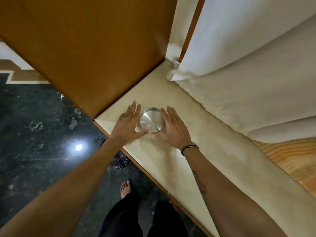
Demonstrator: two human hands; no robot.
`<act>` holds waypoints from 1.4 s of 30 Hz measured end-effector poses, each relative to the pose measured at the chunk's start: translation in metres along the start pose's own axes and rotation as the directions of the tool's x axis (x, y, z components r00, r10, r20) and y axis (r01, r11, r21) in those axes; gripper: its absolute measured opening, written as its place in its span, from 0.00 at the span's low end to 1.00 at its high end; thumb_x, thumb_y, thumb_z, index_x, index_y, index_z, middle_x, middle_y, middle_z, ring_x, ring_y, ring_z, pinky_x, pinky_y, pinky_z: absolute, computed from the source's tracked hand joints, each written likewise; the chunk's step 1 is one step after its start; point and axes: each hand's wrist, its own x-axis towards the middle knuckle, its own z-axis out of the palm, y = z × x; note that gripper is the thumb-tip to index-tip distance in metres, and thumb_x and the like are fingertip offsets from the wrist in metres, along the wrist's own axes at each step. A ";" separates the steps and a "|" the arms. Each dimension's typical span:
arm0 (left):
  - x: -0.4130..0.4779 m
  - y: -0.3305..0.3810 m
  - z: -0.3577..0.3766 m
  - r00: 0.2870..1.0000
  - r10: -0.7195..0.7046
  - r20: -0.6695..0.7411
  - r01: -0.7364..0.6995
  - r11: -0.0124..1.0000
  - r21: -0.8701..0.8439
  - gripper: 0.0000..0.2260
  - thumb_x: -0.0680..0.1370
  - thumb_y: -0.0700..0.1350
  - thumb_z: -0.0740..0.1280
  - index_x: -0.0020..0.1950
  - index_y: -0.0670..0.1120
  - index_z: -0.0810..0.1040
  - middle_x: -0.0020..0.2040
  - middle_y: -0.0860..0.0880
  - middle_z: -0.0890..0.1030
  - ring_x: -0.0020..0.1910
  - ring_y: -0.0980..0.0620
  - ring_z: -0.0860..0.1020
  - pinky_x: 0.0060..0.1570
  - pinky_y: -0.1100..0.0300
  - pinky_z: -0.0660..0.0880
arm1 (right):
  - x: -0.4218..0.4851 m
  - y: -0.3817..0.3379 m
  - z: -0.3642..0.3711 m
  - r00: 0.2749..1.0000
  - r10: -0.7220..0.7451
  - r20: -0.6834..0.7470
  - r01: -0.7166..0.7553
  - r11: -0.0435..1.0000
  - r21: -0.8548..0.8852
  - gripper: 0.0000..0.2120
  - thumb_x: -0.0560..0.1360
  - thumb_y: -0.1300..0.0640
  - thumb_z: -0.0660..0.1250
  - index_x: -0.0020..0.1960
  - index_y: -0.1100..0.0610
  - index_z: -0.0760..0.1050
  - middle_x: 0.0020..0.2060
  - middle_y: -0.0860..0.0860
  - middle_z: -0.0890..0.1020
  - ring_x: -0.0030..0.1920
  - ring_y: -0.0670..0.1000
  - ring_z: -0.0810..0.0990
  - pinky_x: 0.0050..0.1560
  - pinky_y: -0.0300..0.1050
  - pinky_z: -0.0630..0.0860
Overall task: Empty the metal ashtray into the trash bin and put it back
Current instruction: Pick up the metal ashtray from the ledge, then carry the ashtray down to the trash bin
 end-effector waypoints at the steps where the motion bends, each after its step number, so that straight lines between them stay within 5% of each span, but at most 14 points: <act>1: 0.002 -0.003 0.005 1.000 -0.007 0.027 0.008 1.000 -0.029 0.62 0.70 0.86 0.51 0.91 0.48 0.37 0.92 0.47 0.38 0.92 0.44 0.44 0.89 0.39 0.51 | 0.003 0.002 0.005 1.000 -0.006 0.030 0.006 1.000 0.014 0.59 0.72 0.27 0.76 0.89 0.55 0.54 0.89 0.61 0.58 0.90 0.62 0.55 0.86 0.59 0.64; 5: 0.008 -0.011 0.012 0.997 -0.029 0.071 0.034 0.998 -0.062 0.61 0.74 0.78 0.65 0.91 0.47 0.37 0.93 0.48 0.41 0.92 0.45 0.46 0.89 0.43 0.51 | 0.007 -0.002 0.002 0.987 0.118 0.108 -0.127 0.989 0.080 0.61 0.71 0.33 0.81 0.89 0.58 0.51 0.89 0.58 0.59 0.86 0.61 0.64 0.74 0.63 0.78; 8: 0.013 -0.009 0.013 0.994 -0.028 0.101 0.048 0.978 -0.204 0.58 0.78 0.63 0.77 0.91 0.47 0.40 0.93 0.49 0.46 0.92 0.47 0.48 0.89 0.47 0.56 | 0.013 -0.004 0.001 0.977 0.163 0.134 -0.181 0.975 0.132 0.59 0.73 0.38 0.82 0.89 0.57 0.52 0.88 0.55 0.62 0.85 0.60 0.66 0.74 0.62 0.77; 16: 0.014 -0.009 0.020 0.995 -0.089 0.044 0.098 0.817 -0.569 0.52 0.69 0.50 0.87 0.88 0.50 0.66 0.80 0.46 0.79 0.79 0.44 0.77 0.78 0.54 0.73 | 0.010 -0.015 0.018 0.950 0.295 0.100 -0.309 0.850 0.426 0.51 0.68 0.53 0.88 0.85 0.52 0.66 0.74 0.53 0.81 0.73 0.59 0.80 0.74 0.58 0.79; 18: 0.011 -0.019 0.019 0.997 -0.049 0.065 0.080 0.735 -0.673 0.51 0.64 0.51 0.89 0.85 0.55 0.72 0.73 0.51 0.84 0.74 0.49 0.81 0.77 0.48 0.78 | 0.001 -0.017 0.018 0.945 0.316 0.079 -0.306 0.777 0.551 0.44 0.62 0.48 0.88 0.74 0.45 0.76 0.64 0.48 0.86 0.65 0.56 0.85 0.68 0.60 0.84; 20: 0.004 -0.026 0.014 0.997 -0.010 0.070 0.058 0.679 -0.732 0.46 0.65 0.42 0.89 0.81 0.55 0.77 0.68 0.60 0.87 0.71 0.59 0.83 0.75 0.55 0.79 | -0.012 -0.025 0.018 0.942 0.328 0.069 -0.295 0.714 0.635 0.38 0.62 0.53 0.89 0.67 0.41 0.79 0.61 0.45 0.86 0.64 0.51 0.86 0.69 0.60 0.83; 24: -0.025 -0.027 -0.009 0.998 -0.035 0.059 0.067 0.617 -0.784 0.41 0.66 0.32 0.86 0.73 0.59 0.78 0.58 0.76 0.85 0.64 0.73 0.82 0.66 0.74 0.75 | -0.033 -0.046 0.023 0.936 0.348 0.044 -0.264 0.617 0.742 0.50 0.61 0.52 0.89 0.80 0.52 0.75 0.74 0.49 0.82 0.77 0.51 0.78 0.80 0.59 0.76; 31: -0.099 -0.048 -0.030 0.978 -0.187 0.091 0.160 0.400 -0.902 0.37 0.67 0.31 0.84 0.74 0.52 0.81 0.57 0.66 0.89 0.63 0.64 0.87 0.66 0.67 0.81 | -0.068 -0.102 0.026 0.953 0.302 0.019 -0.178 0.509 0.842 0.49 0.62 0.48 0.88 0.79 0.55 0.76 0.74 0.54 0.81 0.76 0.55 0.79 0.74 0.53 0.82; 36: -0.148 -0.058 -0.031 0.946 -0.321 0.033 0.134 0.297 -0.945 0.40 0.62 0.37 0.85 0.76 0.41 0.82 0.69 0.48 0.88 0.68 0.52 0.87 0.68 0.59 0.83 | -0.085 -0.125 0.041 0.972 0.226 0.058 -0.171 0.524 0.834 0.47 0.67 0.53 0.88 0.82 0.53 0.73 0.77 0.49 0.80 0.79 0.51 0.77 0.77 0.59 0.79; 42: -0.188 -0.095 -0.023 0.927 -0.376 0.015 0.133 0.291 -0.947 0.35 0.67 0.31 0.83 0.75 0.42 0.83 0.68 0.47 0.89 0.68 0.50 0.87 0.70 0.53 0.82 | -0.095 -0.158 0.069 0.985 0.136 0.108 -0.164 0.518 0.839 0.48 0.70 0.63 0.87 0.85 0.56 0.68 0.80 0.51 0.77 0.81 0.50 0.75 0.81 0.54 0.75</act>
